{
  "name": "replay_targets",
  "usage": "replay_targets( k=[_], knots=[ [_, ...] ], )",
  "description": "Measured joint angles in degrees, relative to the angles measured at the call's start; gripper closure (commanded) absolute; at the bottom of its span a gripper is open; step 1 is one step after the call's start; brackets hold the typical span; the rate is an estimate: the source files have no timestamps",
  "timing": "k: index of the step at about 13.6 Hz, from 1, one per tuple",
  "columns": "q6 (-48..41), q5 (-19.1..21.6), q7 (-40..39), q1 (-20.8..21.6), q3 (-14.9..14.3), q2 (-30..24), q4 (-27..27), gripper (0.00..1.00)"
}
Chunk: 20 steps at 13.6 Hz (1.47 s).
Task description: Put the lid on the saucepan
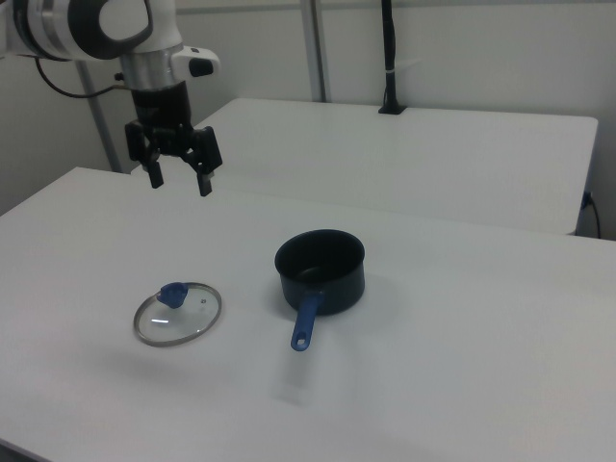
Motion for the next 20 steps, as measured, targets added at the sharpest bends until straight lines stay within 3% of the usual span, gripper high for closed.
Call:
replay_targets(
  k=[5,8,20],
  knots=[
    [-0.38,0.9,-2.93,4.16,0.26,-5.42,-7.93,0.0],
    [2.51,3.04,-3.36,5.54,0.25,-5.51,-10.66,0.0],
    [16.56,4.94,-3.28,10.67,0.3,5.39,-15.17,0.0]
  ],
)
